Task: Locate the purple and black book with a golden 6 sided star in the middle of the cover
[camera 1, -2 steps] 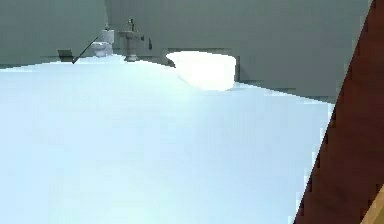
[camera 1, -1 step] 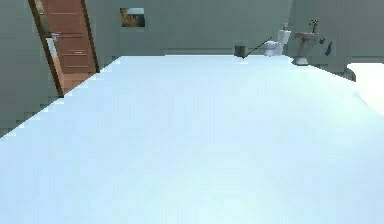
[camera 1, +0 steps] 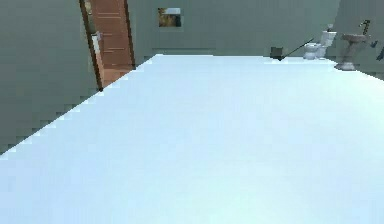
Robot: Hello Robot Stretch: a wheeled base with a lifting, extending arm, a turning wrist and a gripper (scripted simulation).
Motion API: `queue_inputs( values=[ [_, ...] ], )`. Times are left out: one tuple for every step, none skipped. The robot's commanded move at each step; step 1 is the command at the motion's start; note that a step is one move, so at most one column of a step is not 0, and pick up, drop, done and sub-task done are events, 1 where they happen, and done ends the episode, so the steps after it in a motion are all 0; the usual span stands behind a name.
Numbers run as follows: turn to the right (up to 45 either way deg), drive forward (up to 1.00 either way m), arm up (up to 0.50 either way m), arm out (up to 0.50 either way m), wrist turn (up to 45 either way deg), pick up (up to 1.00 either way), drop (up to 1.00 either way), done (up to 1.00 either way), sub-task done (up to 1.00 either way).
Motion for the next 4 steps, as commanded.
queue_inputs(
  values=[
    [0.0,0.2,0.0,0.0,0.0,0.0,0.0,0.0,0.0],
    [30.0,0.0,0.0,0.0,0.0,0.0,0.0,0.0,0.0],
    [0.0,0.3,0.0,0.0,0.0,0.0,0.0,0.0,0.0],
    [45.0,0.0,0.0,0.0,0.0,0.0,0.0,0.0,0.0]
  ],
)
